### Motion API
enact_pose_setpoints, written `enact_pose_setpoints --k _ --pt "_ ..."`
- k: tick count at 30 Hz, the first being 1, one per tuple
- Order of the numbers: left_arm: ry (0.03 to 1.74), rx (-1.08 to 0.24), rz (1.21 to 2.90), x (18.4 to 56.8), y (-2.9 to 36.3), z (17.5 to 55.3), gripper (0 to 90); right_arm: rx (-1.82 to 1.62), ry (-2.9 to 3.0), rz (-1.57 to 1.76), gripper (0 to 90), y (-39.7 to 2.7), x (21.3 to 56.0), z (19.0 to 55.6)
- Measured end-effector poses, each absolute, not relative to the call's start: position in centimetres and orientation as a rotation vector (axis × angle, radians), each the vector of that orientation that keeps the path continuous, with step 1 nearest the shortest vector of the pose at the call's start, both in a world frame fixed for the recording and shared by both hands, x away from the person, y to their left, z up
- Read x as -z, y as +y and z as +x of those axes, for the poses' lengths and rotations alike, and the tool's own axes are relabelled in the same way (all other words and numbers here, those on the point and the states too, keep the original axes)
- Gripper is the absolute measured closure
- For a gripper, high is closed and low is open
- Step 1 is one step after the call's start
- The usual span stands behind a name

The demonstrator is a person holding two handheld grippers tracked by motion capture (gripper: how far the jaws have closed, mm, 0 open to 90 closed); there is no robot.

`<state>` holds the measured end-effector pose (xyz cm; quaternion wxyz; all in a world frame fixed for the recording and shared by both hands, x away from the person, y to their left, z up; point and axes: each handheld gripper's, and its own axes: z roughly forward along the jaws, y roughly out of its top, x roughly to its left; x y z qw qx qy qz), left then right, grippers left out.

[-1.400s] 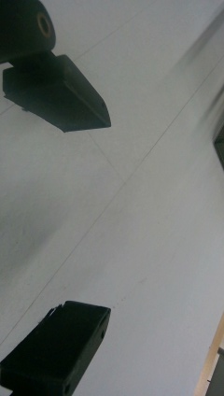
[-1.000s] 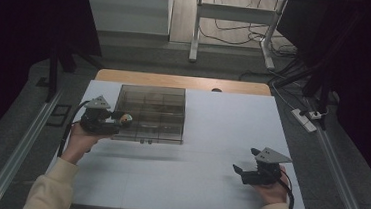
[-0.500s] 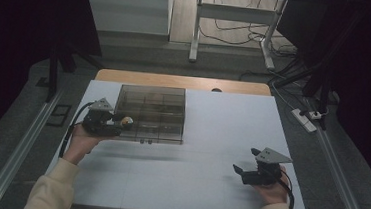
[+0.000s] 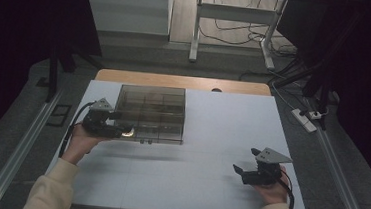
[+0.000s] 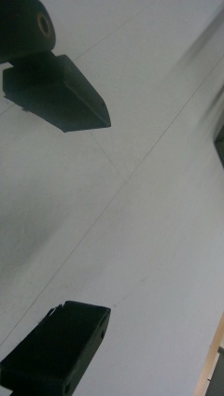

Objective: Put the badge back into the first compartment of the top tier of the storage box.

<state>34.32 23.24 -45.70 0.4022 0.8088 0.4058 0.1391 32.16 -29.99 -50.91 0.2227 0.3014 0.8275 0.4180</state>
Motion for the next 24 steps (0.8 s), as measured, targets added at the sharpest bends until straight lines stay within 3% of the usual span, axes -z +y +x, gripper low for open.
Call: enact_pose_setpoints --k 8,24 --pt "1.043 -0.370 2.037 45.59 23.11 34.23 18.9 -1.152 2.285 0.830 8.2 -30.04 50.93 32.18" --pt "1.001 -0.397 2.035 45.15 23.14 33.46 16.6 -1.148 2.287 0.828 8.1 -30.09 50.89 32.12"
